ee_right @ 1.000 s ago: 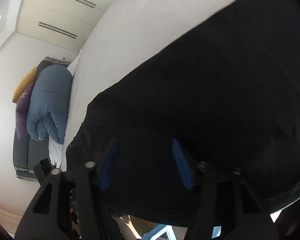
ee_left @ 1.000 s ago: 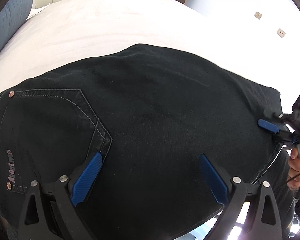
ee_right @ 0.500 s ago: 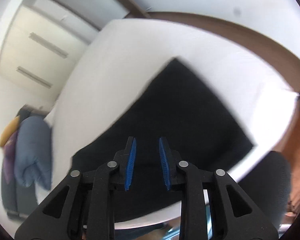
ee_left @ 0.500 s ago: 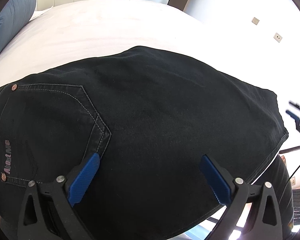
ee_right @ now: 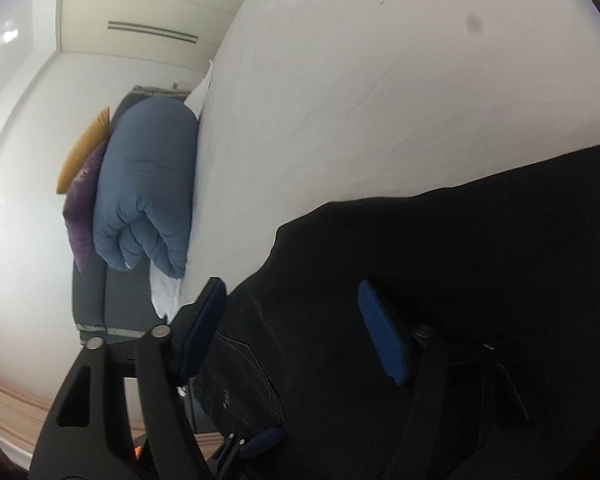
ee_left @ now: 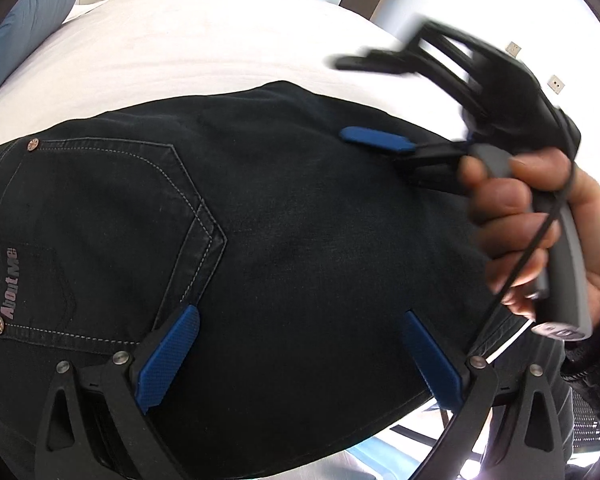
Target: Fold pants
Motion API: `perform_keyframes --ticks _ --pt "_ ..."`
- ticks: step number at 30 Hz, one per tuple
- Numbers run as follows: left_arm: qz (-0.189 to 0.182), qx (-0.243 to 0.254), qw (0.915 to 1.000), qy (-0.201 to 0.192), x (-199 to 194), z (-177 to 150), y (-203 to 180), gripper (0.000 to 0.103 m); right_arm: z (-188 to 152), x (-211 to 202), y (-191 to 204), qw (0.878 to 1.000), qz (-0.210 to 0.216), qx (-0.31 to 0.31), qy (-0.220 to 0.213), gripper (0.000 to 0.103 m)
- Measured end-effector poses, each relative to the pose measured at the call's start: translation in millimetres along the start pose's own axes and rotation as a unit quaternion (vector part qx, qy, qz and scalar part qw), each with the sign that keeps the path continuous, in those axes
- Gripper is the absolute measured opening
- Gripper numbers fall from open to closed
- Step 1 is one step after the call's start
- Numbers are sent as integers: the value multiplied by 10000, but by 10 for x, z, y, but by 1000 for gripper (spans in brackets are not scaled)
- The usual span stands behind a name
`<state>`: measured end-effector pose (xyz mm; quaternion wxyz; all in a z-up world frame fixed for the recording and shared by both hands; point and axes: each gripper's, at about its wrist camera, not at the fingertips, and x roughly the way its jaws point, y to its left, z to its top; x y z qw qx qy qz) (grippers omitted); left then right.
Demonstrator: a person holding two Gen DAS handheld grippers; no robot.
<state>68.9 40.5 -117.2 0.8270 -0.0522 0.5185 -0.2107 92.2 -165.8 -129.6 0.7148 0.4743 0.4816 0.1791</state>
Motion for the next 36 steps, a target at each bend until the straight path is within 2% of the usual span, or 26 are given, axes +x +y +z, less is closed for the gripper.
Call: perform_keyframes --ticks 2,4,5,6,7,9,10,14,15,16,17,18,20,21,23,25,26,27,29,30,31,32,33,36 --pt "74 47 10000 6 9 -1 -21 102 38 -418 -269 9989 149 251 -380 57" --pt "180 136 9997 21 26 -5 -59 102 97 -1000 -615 9939 92 488 -984 52" --pt "227 174 9996 22 19 -13 -64 102 111 -1308 -796 9891 52 695 -1297 44" --pt "247 181 9995 18 19 -15 -68 102 121 -1630 -994 9828 69 941 -1586 35" --pt "259 178 9995 13 15 -17 -65 102 125 -1947 -1174 9765 48 1134 -1833 31" --pt "282 177 9994 14 2 -30 -52 102 72 -2563 -1460 9622 12 1312 -2387 30" --pt "295 179 9994 17 -5 -33 -47 102 33 -2879 -1575 9537 -174 1342 -2687 30" --pt "369 198 9991 51 63 10 -192 102 -166 -3802 -1962 9204 -517 1550 -3553 22" --pt "373 166 9991 78 50 26 -191 102 -217 -4005 -1976 9094 -830 1542 -3773 28" --pt "380 118 9992 96 119 81 -331 102 -278 -4189 -1985 8944 -1288 1623 -3964 28" --pt "366 36 9993 111 111 115 -337 102 -331 -4342 -1997 8858 -1372 1684 -4100 39" --pt "347 -94 9993 114 90 131 -327 100 -379 -4464 -1997 8820 -1284 1752 -4181 69" --pt "221 -278 9994 -44 -3 223 -370 98 -471 -4579 -1847 8777 -1073 1649 -4369 88" --pt "128 -283 9993 -211 -56 301 -438 98 -489 -4551 -1698 8845 -941 1377 -4358 89" --pt "-209 -233 9982 -511 -95 488 -648 98 -439 -4214 -1297 9148 -562 788 -3922 89" --pt "-743 -199 9953 -581 -18 642 -853 99 -358 -3702 -1013 9449 -39 458 -3242 89" --pt "-1072 -207 9926 -529 93 701 -953 99 -312 -3427 -921 9562 181 380 -2898 89" --pt "-1207 -231 9913 -460 194 722 -1008 99 -284 -3203 -851 9624 286 376 -2675 89" --pt "-1255 -340 9912 -247 449 691 -1056 99 -242 -2750 -833 9727 338 523 -2236 89" --pt "-1224 -475 9913 -34 621 625 -1014 98 -247 -2557 -897 9777 313 632 -1977 85" --pt "-1231 -527 9910 -21 692 545 -953 91 -223 -2430 -978 9812 137 707 -1793 82" --pt "-1292 -498 9902 -155 701 470 -894 88 -232 -2448 -1040 9814 22 635 -1809 71" --pt "-1355 -468 9894 -214 661 417 -839 87 -200 -2489 -1092 9812 85 617 -1828 65" --pt "-1477 -671 9864 -247 550 316 -626 86 -206 -2836 -1430 9722 312 915 -2135 57"
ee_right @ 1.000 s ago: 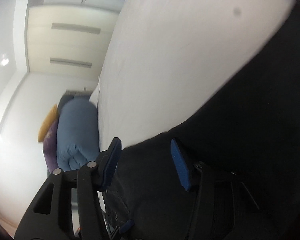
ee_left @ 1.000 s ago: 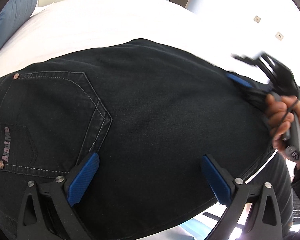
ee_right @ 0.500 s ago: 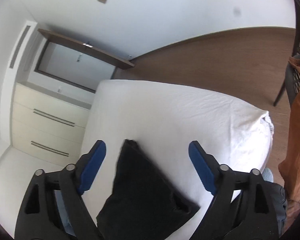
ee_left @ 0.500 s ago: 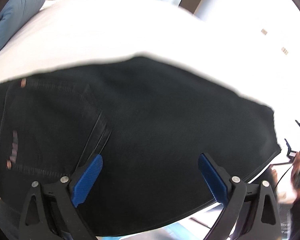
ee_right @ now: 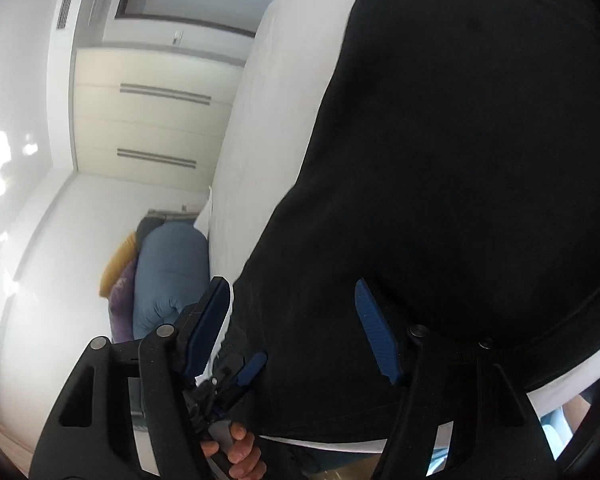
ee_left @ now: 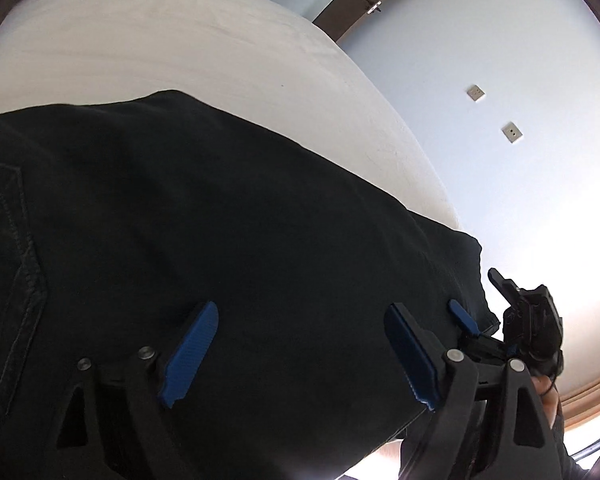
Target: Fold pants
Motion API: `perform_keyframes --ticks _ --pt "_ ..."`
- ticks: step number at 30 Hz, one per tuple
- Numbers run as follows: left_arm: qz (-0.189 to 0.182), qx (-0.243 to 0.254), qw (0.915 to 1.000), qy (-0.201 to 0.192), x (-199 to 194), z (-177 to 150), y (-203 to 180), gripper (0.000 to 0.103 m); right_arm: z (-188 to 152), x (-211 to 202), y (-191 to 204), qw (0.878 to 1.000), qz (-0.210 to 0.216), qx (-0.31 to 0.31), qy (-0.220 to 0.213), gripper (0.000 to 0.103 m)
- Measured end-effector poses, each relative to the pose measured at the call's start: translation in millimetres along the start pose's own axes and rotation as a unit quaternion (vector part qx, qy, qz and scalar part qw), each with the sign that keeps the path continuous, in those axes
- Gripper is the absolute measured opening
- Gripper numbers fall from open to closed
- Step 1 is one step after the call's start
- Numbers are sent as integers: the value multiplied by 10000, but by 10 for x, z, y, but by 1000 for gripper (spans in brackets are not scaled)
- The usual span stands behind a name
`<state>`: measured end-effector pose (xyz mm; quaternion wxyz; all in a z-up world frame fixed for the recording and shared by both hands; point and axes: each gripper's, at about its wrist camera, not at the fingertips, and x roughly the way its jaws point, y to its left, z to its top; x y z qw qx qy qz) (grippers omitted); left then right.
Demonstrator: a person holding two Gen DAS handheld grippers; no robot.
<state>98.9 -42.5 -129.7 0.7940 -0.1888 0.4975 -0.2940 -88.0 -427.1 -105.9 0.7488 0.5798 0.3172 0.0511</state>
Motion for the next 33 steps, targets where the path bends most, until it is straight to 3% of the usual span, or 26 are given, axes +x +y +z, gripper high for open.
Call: perform_keyframes --ticks 2,4,9,11,12,14,19,23,26,28,33 --pt "-13 -171 9998 -86 -103 -30 133 80 82 -198 -208 9993 -42 179 -324 51" --pt "-83 -397 9991 -153 -291 -30 313 74 223 -476 -331 9956 -460 210 -790 51" --pt "57 -509 9984 -249 -446 -87 443 74 508 -1138 -520 9823 -735 465 -1658 54" --pt "146 -491 9984 -241 -453 -96 416 74 541 -1449 -456 9679 -1339 459 -2077 81" --pt "192 -500 9983 -235 -442 -98 398 74 604 -1617 -480 9646 -1346 544 -2199 82" --pt "264 -490 9982 -221 -426 -95 366 76 682 -1898 -550 9694 -925 816 -2124 82" --pt "426 -415 9981 -165 -357 -73 258 93 557 -1459 -420 9773 -565 1291 -1580 82" --pt "543 -294 9981 -60 -327 -66 216 97 573 -1095 -484 9755 -902 1561 -1261 82" --pt "447 -405 9981 -75 -348 -67 253 97 426 -800 -547 9654 -1264 1942 -1195 80" --pt "401 -448 9982 -86 -363 -67 272 96 180 -647 -679 9648 -1197 2000 -1219 80" --pt "465 -400 9981 -39 -383 -69 292 96 146 -694 -774 9686 -802 1942 -1330 80"
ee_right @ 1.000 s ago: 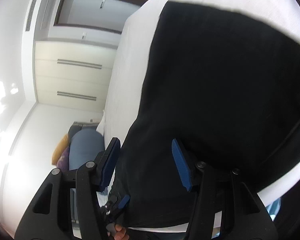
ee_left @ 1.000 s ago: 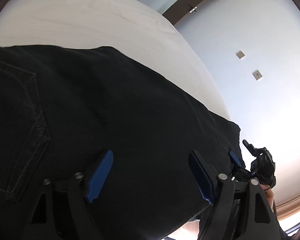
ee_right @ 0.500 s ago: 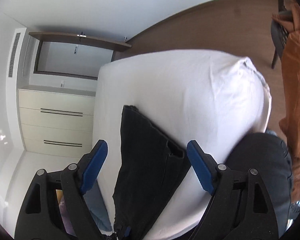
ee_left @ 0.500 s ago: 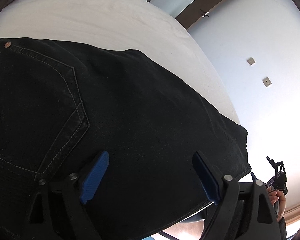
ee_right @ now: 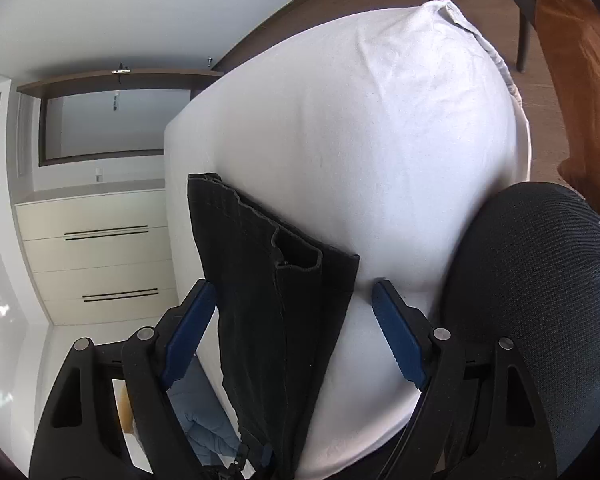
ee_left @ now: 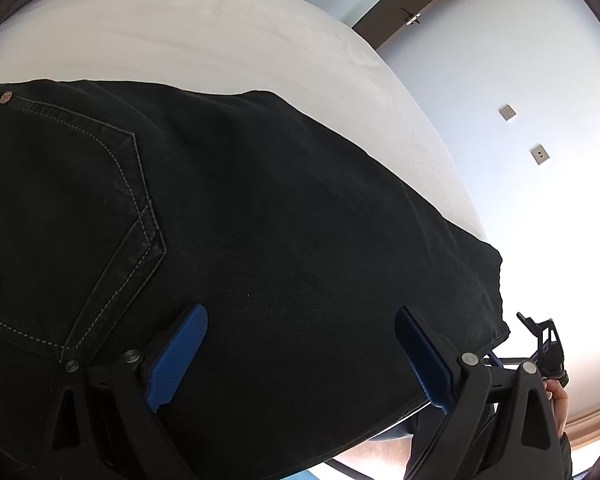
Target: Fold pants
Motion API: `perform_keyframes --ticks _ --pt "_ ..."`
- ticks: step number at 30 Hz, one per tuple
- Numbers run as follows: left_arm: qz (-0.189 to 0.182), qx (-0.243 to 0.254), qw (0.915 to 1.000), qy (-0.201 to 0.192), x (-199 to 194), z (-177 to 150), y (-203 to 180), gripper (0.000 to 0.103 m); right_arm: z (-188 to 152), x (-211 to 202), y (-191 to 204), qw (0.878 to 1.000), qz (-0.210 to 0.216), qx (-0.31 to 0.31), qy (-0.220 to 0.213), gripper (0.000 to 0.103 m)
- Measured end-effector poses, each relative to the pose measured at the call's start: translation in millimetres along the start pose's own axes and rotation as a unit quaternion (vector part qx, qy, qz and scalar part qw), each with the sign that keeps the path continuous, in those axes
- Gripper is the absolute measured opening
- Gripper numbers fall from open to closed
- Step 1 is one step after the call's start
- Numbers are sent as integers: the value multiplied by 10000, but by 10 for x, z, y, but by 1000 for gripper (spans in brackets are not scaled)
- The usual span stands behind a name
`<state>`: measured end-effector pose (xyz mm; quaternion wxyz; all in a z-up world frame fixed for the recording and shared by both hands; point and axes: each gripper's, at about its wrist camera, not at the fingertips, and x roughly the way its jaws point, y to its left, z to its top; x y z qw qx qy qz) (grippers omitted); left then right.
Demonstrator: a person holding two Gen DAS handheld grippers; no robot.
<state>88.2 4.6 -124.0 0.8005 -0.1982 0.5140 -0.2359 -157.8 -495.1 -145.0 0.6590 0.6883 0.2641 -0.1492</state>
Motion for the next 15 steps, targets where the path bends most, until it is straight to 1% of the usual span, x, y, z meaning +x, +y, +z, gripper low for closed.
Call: perform_keyframes --ticks 2,4,5,6,7,9,11,15 --pt "-11 -2 10000 5 -2 2 0 96 6 -46 -1 10000 40 45 -11 77" --pt "-13 -6 10000 1 -7 -1 9 96 1 -66 29 9999 124 -9 -25 62" --pt "-7 -4 10000 0 -9 -4 13 96 -21 -102 28 9998 194 -20 -17 47" --pt "8 6 10000 5 -5 -5 4 96 -8 -92 30 9995 326 -13 4 34" --pt "23 6 10000 5 -10 -7 18 96 -57 -107 56 9990 434 -17 57 33" --pt "49 13 10000 11 -8 -8 11 96 -44 -51 87 9990 439 -45 104 34" --pt "55 4 10000 12 -8 -12 6 96 -35 24 59 9984 544 34 138 34" --pt "56 -7 10000 38 6 -9 -24 96 -20 54 -53 9955 877 357 -90 36"
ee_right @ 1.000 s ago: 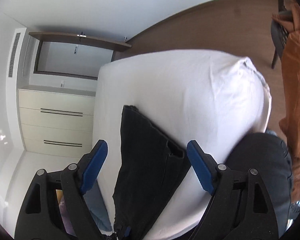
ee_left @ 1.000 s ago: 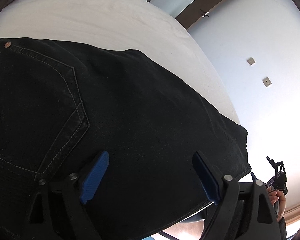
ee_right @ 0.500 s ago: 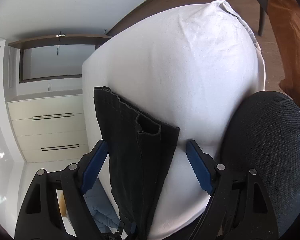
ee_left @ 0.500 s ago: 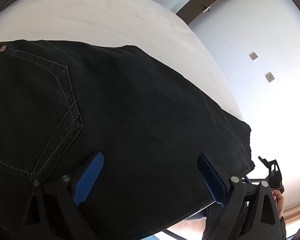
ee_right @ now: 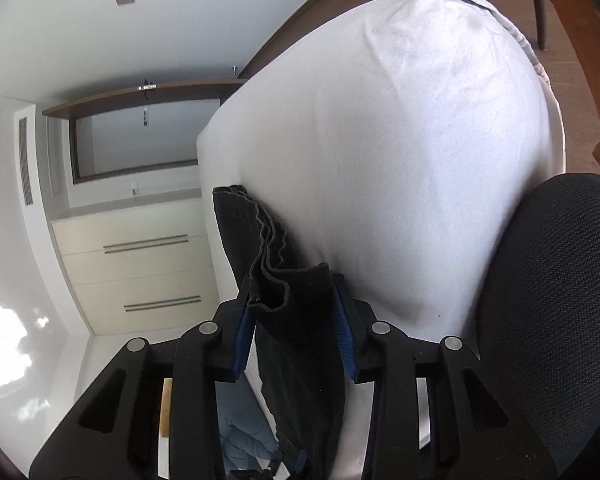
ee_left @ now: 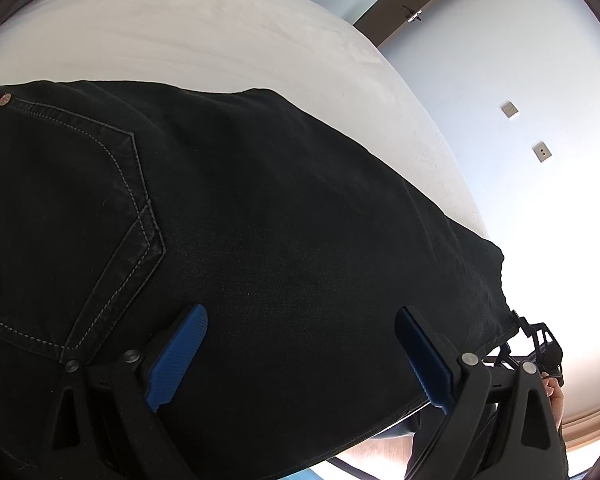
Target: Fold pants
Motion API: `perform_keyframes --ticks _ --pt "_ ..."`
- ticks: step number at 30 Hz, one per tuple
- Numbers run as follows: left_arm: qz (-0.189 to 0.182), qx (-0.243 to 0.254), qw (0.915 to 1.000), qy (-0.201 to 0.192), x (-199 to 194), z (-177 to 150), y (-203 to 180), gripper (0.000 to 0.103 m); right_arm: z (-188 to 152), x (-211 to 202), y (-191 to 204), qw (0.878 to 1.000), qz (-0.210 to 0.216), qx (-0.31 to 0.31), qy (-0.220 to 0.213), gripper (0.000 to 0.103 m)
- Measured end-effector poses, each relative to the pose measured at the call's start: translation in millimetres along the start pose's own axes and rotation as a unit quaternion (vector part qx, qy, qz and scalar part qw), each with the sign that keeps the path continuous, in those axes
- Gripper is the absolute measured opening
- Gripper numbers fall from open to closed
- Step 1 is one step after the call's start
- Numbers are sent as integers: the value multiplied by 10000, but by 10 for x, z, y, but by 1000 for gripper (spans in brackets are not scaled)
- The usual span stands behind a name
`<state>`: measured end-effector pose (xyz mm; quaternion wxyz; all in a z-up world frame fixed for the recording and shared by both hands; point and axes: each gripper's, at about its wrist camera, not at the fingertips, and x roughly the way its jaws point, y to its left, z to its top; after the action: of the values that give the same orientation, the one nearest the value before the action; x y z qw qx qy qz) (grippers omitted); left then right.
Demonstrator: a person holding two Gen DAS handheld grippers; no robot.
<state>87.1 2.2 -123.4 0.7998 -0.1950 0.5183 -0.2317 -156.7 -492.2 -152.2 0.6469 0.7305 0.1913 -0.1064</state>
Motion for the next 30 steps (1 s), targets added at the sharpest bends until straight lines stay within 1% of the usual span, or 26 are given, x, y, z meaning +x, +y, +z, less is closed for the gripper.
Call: perform_keyframes --ticks 3,6,8,11,16,19,21,23,24,26,27,30 --pt "3 -4 10000 11 7 4 3 96 31 -36 -24 9996 210 18 -172 36" --pt "54 30 10000 22 19 3 -17 97 67 -57 -96 9982 490 232 -269 36" --pt "79 51 10000 31 28 2 -31 98 83 -24 -94 9961 821 273 -152 36" --pt "120 89 9999 55 43 0 -53 99 70 86 -35 9941 1079 96 92 36" --pt "172 139 9997 85 47 -12 -74 99 2 87 -14 9917 1256 -75 282 36" --pt "185 134 9997 77 52 -25 -73 100 36 161 13 9915 1239 -196 337 36" --pt "205 160 9996 79 63 -29 -91 102 57 303 -12 9953 855 -191 401 36" --pt "284 214 9993 99 74 -30 -119 102 60 425 -28 9971 620 -218 381 36" --pt "306 238 9992 108 73 -32 -125 102 52 465 -27 9974 612 -146 347 36" --pt "305 269 9991 121 68 -36 -129 102 45 520 2 9961 813 -56 329 36" --pt "286 263 9992 120 65 -38 -123 102 45 532 32 9958 844 -87 332 36" --pt "289 226 9993 107 68 -45 -114 102 89 595 98 9969 676 -277 295 36"
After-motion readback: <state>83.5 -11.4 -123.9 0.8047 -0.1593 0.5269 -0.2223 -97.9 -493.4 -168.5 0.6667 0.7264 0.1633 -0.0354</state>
